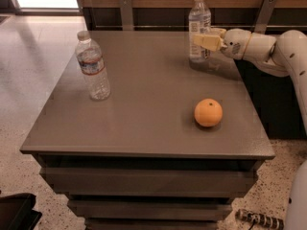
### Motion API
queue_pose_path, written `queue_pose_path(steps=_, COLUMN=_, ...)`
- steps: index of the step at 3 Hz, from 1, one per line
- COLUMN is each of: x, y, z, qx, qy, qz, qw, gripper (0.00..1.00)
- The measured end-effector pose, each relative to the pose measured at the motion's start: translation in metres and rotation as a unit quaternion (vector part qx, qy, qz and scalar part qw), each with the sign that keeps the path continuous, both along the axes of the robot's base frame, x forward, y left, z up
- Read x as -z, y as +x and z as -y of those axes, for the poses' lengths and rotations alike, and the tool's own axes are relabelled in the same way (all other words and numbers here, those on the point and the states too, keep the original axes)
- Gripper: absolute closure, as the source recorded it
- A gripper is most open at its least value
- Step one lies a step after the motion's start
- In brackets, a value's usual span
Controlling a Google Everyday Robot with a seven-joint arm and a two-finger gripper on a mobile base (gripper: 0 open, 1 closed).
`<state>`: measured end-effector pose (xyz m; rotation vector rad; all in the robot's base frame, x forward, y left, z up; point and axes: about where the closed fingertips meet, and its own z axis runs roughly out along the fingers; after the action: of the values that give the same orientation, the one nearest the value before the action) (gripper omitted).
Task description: Place blue plastic bottle upright
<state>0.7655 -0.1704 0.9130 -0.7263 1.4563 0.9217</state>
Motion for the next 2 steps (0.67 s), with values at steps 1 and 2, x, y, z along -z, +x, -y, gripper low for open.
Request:
queue_pose_path(steps=1, x=0.0072, y=0.0041, z=0.0034, qx=0.002, qy=0.028, qz=-0.002, qw=0.9996, gripper=1.0)
queue_pose_path(steps=2, x=0.0085, y=0.0054, z=0.0076, qx=0.006, qy=0.043, qz=0.003, qw=0.999, gripper=1.0)
